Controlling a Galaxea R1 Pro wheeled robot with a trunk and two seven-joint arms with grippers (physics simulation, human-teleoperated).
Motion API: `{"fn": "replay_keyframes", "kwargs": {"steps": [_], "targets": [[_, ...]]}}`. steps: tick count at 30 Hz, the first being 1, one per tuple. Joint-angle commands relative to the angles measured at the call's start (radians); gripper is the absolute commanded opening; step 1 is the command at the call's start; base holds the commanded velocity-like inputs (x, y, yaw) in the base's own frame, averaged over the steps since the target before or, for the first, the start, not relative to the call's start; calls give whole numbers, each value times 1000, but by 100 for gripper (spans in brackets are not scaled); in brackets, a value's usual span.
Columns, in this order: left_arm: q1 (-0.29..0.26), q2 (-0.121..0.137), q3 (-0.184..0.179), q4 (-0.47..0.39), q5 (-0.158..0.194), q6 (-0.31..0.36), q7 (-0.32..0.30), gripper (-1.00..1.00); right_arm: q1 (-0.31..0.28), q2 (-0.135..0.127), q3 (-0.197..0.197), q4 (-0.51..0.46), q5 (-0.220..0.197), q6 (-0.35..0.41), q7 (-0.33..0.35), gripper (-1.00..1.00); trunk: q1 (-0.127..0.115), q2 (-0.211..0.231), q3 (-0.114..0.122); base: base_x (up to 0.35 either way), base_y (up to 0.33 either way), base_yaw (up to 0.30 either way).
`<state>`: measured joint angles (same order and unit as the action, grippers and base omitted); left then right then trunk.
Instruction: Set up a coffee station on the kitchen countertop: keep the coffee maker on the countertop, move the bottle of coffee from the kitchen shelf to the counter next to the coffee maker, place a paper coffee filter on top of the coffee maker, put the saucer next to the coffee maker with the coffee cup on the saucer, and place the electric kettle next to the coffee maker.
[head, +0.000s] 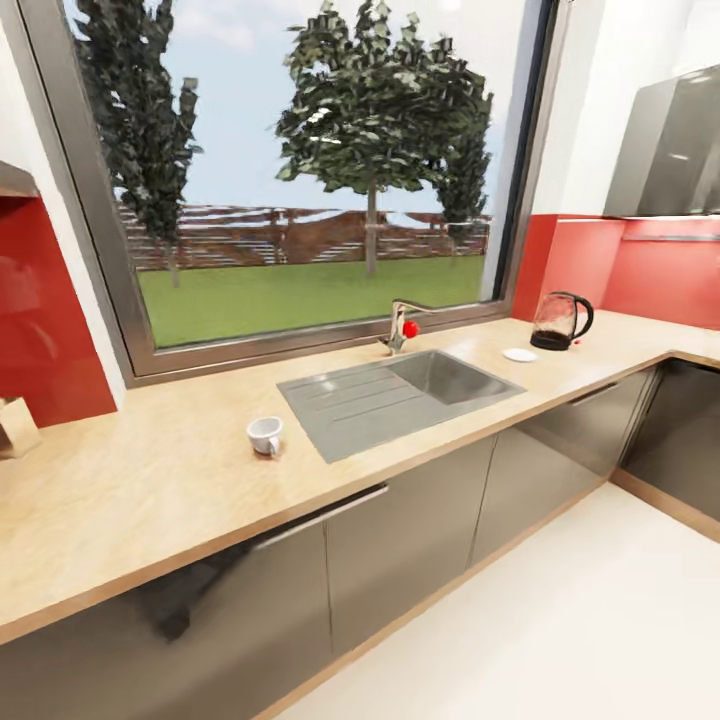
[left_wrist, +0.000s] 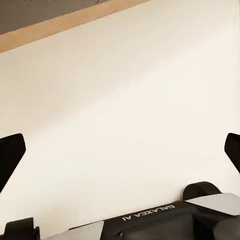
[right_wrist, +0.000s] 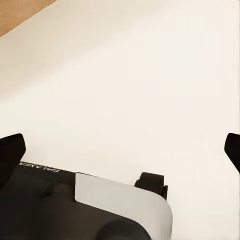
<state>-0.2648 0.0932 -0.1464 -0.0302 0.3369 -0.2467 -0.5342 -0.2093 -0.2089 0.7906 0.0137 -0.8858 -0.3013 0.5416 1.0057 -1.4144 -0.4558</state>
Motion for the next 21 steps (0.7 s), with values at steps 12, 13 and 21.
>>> {"fn": "replay_keyframes", "kwargs": {"steps": [12,13,21], "targets": [[-1,0,-9,1,8,-5,-2,100,-1,0,8,2,-8,-2,5,100,0,-1,-1,94,-323,-222],[-1,0,-9,1,8,-4,-2,100,-1,0,8,2,-8,-2,5,100,0,-1,-1,94,-323,-37],[-1,0,-9,1,8,-3,-2,100,0,0,10,0,-7,-3,6,100,0,-1,-1,124,-322,-10]]}}
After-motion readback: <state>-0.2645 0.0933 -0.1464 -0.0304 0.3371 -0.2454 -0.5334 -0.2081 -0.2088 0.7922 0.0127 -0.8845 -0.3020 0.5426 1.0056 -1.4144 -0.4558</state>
